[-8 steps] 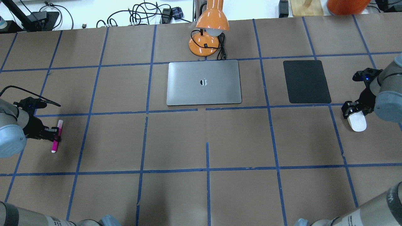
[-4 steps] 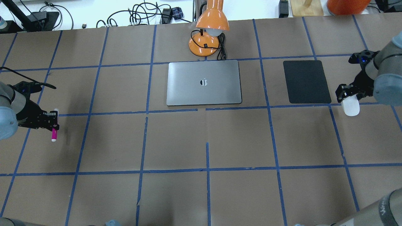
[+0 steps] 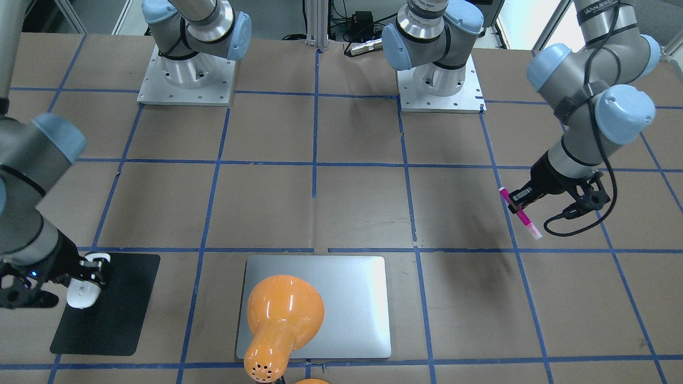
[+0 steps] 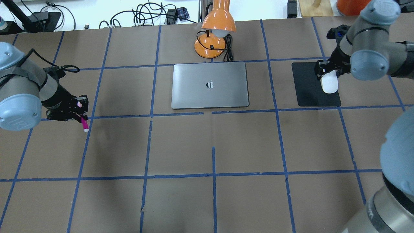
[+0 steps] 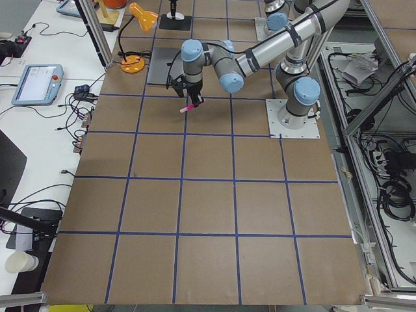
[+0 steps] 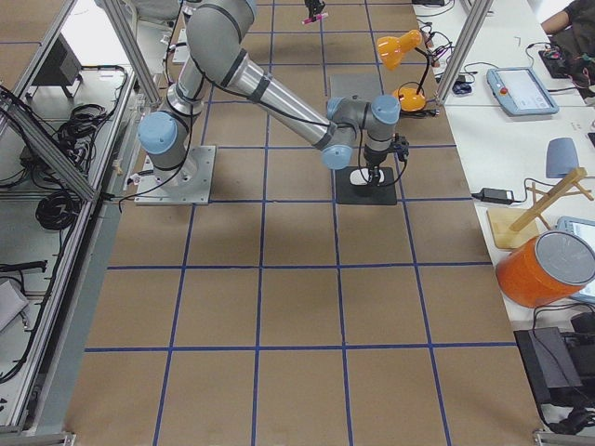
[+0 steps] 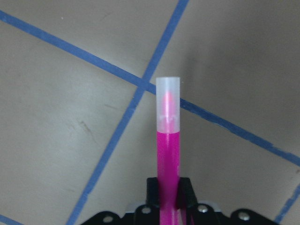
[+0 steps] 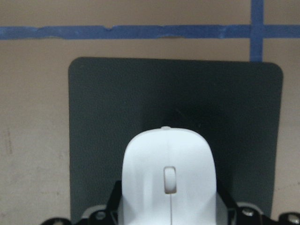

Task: Place pen and mouse around notebook

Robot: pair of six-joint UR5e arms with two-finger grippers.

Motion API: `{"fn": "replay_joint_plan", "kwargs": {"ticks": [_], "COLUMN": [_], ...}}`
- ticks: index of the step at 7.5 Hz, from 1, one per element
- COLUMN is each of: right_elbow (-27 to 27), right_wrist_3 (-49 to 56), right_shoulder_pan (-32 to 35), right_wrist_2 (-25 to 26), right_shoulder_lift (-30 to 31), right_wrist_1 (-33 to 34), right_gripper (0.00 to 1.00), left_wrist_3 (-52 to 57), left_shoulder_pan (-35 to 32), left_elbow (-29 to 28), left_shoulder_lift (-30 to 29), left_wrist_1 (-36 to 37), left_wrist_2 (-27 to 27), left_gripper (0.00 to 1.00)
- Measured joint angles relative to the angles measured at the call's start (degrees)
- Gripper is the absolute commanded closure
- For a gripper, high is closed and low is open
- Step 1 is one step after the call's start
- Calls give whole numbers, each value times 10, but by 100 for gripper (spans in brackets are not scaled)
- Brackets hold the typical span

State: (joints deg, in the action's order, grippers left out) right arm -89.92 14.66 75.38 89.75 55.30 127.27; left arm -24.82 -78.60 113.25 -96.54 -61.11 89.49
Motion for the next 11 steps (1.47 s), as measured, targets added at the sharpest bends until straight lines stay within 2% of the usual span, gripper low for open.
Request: {"fn": "replay_joint_plan", "kwargs": {"ticks": [2,5,7,9,11], "right_elbow": [15,19,22,22,15], "right_wrist_3": [-3,1,-2,-23,-34], "right_shoulder_pan": [3,4,13,49,71], "right_wrist_2": [2,6,5,5,6], "right_shoulder_lift": [-18,-19,21,109,189], "right_wrist_1": [0,2,-24,-121,-233], "right_gripper": [0,0,0,0,0], "left_wrist_3": [-247,-603,-753,-813,-830], "left_shoulder_pan": [-127,-271,-323,-358,-375], "left_elbow": [-6,-23,-39,-61,-80], "left_shoulder_lift": [-12,-60,-116,-168,-192], "left_wrist_1": [8,59,114,143,147], "left_wrist_2": [-1,-10,-15,-21,-21], "left_gripper": [100,100,100,100,100]}}
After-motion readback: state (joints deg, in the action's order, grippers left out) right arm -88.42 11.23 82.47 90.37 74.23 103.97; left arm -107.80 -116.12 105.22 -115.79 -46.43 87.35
